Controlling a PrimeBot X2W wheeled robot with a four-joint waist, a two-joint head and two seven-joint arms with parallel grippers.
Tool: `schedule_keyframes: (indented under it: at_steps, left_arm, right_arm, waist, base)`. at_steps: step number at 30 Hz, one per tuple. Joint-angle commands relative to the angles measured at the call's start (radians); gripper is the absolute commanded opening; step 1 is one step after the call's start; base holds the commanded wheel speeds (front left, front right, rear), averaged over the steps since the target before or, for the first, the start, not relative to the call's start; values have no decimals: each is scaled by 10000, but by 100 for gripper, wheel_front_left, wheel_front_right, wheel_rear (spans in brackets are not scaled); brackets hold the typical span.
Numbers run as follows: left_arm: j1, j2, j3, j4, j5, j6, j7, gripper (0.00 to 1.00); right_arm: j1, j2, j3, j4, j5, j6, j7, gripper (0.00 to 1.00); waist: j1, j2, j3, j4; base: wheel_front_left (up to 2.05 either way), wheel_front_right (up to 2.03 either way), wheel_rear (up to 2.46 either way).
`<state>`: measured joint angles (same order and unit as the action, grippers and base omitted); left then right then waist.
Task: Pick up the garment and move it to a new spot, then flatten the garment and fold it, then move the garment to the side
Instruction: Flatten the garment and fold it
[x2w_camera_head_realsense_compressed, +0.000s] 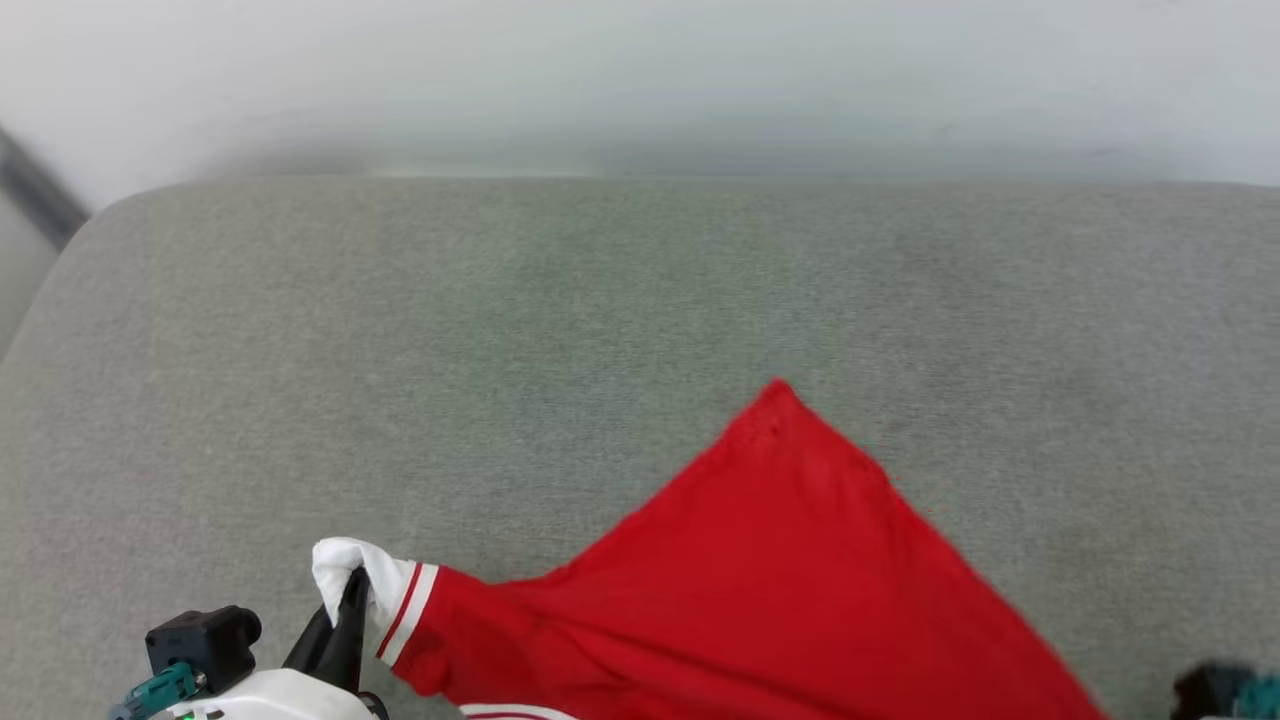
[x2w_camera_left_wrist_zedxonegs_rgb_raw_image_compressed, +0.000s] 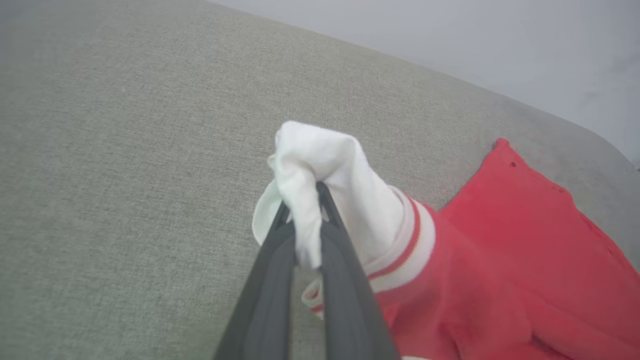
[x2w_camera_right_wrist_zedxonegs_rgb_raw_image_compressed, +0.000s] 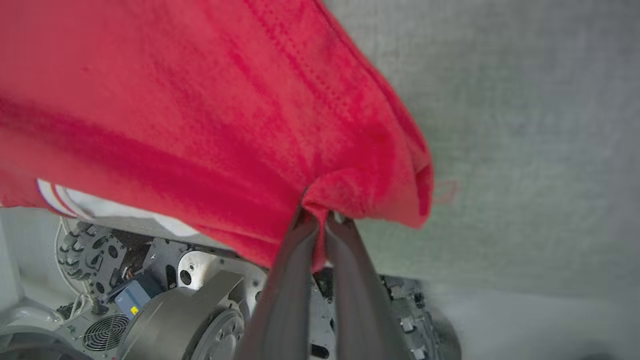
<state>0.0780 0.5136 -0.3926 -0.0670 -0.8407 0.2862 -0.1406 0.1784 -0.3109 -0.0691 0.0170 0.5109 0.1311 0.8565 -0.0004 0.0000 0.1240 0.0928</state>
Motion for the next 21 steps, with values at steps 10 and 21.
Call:
schedule_keyframes:
  at_steps: [10, 21]
  left_arm:
    - [99, 199, -45, -290, -6, 183, 301, 0]
    - [-375, 88, -256, -666, 166, 261, 466, 0]
  right_arm:
    - [1763, 2486, -1293, -1806, -279, -5, -1894, 100]
    - [-1804, 1877, -1194, -974, -929, -7, -5286, 100]
  waist:
    - [4, 0, -6, -593]
    - [4, 0, 274, -299]
  base:
    - [0, 0, 0]
    - [0, 0, 0]
